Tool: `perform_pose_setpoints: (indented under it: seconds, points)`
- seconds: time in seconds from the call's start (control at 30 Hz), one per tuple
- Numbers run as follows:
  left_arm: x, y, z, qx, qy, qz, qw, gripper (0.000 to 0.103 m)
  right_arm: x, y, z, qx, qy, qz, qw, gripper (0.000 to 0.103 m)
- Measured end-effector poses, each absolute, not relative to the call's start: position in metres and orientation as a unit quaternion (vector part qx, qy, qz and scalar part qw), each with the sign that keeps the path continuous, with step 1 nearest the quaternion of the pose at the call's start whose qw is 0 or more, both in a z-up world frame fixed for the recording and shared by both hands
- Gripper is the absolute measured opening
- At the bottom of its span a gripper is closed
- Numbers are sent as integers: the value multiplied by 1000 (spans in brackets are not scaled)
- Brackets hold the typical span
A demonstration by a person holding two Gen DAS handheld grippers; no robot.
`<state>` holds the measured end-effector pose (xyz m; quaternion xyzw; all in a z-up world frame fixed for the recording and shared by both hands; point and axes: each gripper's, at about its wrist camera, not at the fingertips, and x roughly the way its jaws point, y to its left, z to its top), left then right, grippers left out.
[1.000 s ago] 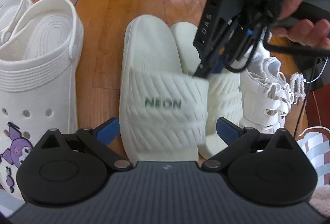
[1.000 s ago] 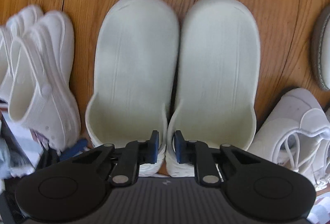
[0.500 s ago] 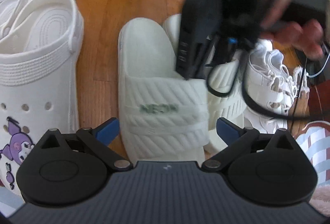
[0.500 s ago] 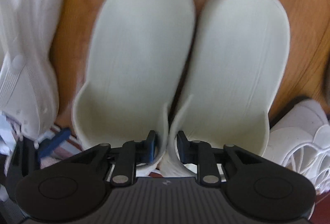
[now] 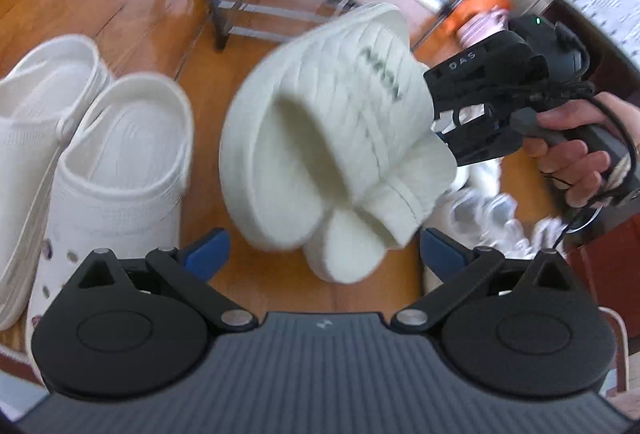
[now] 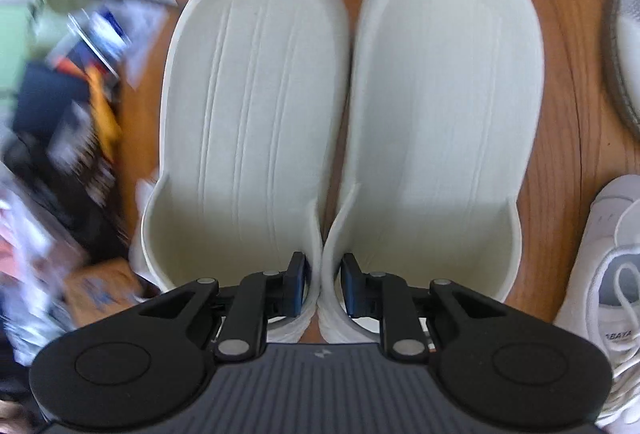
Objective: Organize scattered shoes
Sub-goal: 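Carry the NEON slides to the metal shoe rack and set them on a shelf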
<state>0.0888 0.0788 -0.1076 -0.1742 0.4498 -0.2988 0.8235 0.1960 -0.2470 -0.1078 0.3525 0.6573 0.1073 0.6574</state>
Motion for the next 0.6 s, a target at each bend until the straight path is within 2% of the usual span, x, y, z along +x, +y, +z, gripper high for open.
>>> perform_pose_setpoints:
  seconds: [0.13,0.23,0.37,0.5,0.6]
  points:
    - [92,64,-112,-202,457,-355,790,103,193,-286,-78,380,602,118,692,19]
    - [89,52,-113,-213,443,-395,776,103,196,-308,-17,383,551,129,730,19]
    - [76,35,-99,-160,401,-403,807,103,191,-319,60,356,507,144,771,19]
    - [93,-4,-58,-140,397,-403,813,103,197,-325,147,305,489,141,805,19]
    - [107,-34,-1,-128,388,-433,804,103,221,-316,229,259,477,116,831,19]
